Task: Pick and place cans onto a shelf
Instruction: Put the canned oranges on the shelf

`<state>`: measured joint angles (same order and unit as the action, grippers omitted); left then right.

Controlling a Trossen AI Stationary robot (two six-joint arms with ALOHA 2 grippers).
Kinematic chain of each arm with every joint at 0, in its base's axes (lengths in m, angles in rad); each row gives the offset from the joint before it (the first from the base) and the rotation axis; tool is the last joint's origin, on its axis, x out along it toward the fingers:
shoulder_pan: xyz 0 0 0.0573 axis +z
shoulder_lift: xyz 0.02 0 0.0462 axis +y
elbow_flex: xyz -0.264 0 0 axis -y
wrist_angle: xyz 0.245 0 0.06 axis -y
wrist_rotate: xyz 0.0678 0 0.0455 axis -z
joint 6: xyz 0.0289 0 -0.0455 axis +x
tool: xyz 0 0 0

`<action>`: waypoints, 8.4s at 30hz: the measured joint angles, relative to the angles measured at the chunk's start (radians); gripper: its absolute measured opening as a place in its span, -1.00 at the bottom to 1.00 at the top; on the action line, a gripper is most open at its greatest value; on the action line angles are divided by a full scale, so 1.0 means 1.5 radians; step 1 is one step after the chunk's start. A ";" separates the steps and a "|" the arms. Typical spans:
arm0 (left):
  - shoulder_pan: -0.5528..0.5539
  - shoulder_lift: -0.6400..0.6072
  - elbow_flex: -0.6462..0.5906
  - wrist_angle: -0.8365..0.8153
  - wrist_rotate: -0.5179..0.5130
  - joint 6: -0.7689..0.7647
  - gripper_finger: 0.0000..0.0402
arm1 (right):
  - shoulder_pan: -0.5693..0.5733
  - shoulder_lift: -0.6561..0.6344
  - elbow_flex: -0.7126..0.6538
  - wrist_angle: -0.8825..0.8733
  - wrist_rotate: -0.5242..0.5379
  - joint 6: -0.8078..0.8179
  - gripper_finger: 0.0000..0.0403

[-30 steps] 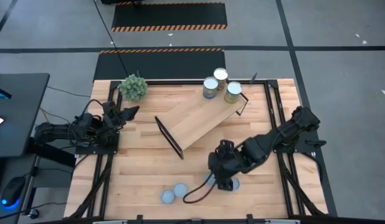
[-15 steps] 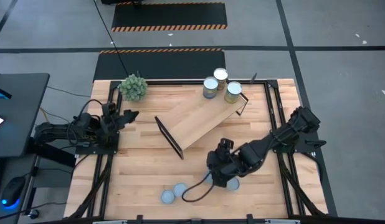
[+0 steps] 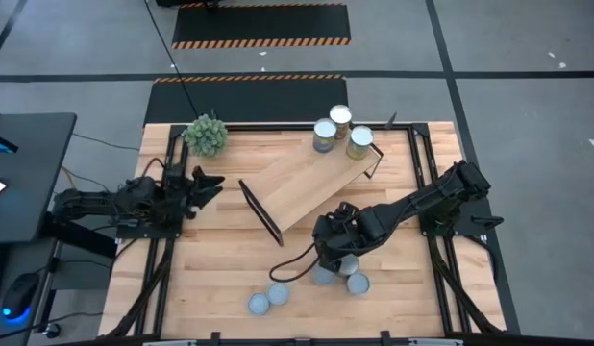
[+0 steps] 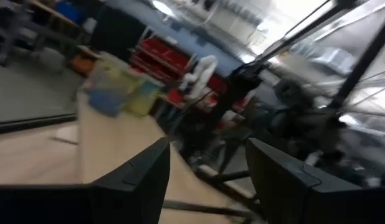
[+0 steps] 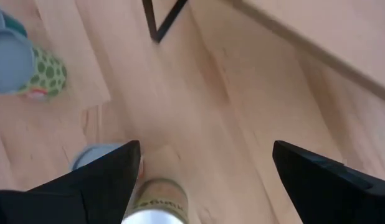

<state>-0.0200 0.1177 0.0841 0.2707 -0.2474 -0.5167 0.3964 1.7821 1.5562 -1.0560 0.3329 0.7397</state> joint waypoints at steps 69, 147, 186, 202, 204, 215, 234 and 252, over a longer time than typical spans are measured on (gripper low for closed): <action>0.000 0.000 0.000 -0.002 -0.010 -0.294 0.07 | 0.086 -0.054 -0.180 0.129 -0.050 0.048 0.99; 0.000 0.000 0.000 -0.009 0.010 -0.293 0.07 | -0.381 -0.046 0.151 -0.195 -0.041 -0.096 0.75; 0.000 0.000 0.001 -0.010 0.011 -0.293 0.07 | -0.380 -0.060 0.151 -0.228 0.091 -0.268 0.80; 0.000 0.000 0.001 -0.010 0.011 -0.292 0.07 | -0.366 -0.067 0.187 -0.187 0.094 -0.274 0.80; 0.000 0.000 0.001 -0.010 0.011 -0.292 0.07 | -0.365 -0.067 0.204 -0.189 0.094 -0.274 0.80; 0.000 0.000 0.001 -0.010 0.011 -0.292 0.07 | -0.341 -0.067 0.295 -0.159 0.091 -0.277 0.80; 0.000 0.000 0.001 -0.009 0.011 -0.293 0.07 | -0.296 -0.067 0.301 -0.157 0.098 -0.268 0.80; 0.000 0.000 0.001 -0.009 0.028 -0.294 0.07 | -0.276 -0.067 0.301 -0.152 0.070 -0.243 0.80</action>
<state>-0.0200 0.1177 0.0849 0.2575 -0.2054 -0.9581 -0.0181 1.6814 2.0079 -1.2840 0.4384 0.3749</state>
